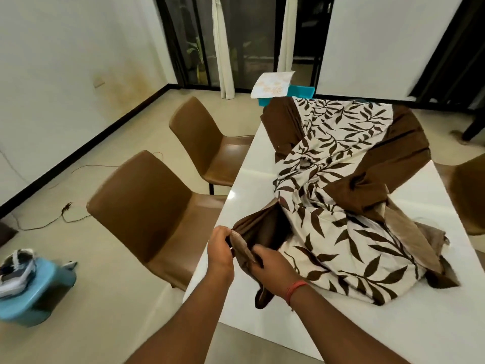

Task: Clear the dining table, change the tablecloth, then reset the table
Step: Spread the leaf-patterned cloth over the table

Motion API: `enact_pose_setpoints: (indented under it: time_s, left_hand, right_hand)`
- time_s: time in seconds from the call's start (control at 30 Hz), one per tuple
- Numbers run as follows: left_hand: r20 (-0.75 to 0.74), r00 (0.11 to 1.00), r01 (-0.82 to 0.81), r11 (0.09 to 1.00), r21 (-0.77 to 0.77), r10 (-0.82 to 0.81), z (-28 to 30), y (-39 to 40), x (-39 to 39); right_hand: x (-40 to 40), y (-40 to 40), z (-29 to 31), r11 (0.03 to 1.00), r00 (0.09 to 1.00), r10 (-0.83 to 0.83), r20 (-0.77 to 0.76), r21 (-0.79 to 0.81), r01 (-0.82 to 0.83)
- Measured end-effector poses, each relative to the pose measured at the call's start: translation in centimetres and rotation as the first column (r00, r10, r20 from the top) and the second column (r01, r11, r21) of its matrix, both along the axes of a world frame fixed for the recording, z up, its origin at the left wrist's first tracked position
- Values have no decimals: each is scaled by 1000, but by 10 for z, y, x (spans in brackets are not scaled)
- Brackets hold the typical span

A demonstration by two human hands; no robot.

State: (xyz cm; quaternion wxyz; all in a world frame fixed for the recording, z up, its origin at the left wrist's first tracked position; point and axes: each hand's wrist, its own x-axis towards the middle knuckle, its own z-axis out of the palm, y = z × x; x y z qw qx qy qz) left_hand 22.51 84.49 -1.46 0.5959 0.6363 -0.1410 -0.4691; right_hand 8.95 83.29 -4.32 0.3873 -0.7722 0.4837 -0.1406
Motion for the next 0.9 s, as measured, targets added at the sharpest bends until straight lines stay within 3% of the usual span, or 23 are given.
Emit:
enact_pose_setpoints:
  time_s: [0.07,0.17,0.27,0.33,0.37,0.43,0.5,0.57,0.63,0.77,0.9]
  left_hand:
    - [-84,996,-11,1000,25,13,-13,1,44]
    - [-211,976,-33,990,137,61,-39,7,106]
    - [-197,979,18,951,307,46,-57,15,152]
    - [-116,987,150,914,377,-114,-68,21,171]
    - [-145,969,242,897,369,-202,-70,24,175]
    - [-201,902,428,844,322,-381,-71,26,174]
    - [-119,831,546,757,359,-543,-73,22,170]
    - [13,745,615,694,374,-667,-77,18,169]
    - [139,697,619,687,381,-704,-73,17,168]
    - [207,754,549,770,324,-624,-38,29,170]
    - [229,735,551,759,348,-638,-51,52,187]
  right_hand:
    - [33,11,-1,997,998,-35,45,67,32]
    - [84,33,-1,1000,1000,-15,9,11,15]
    - [132,56,-2,998,997,54,-57,-31,-56]
    - [155,78,-7,990,982,135,-131,-8,-137]
    - [163,89,-7,986,974,168,-152,17,-167]
    - [171,105,-5,980,967,198,-161,26,-196]
    - [175,114,-3,981,968,193,-158,23,-192]
    - [181,124,-2,988,972,151,-178,17,-151]
    - [185,137,-7,998,977,65,-204,-4,-67]
    - [186,169,-15,974,957,-226,-182,-26,225]
    - [201,207,-23,923,908,-384,-168,-37,384]
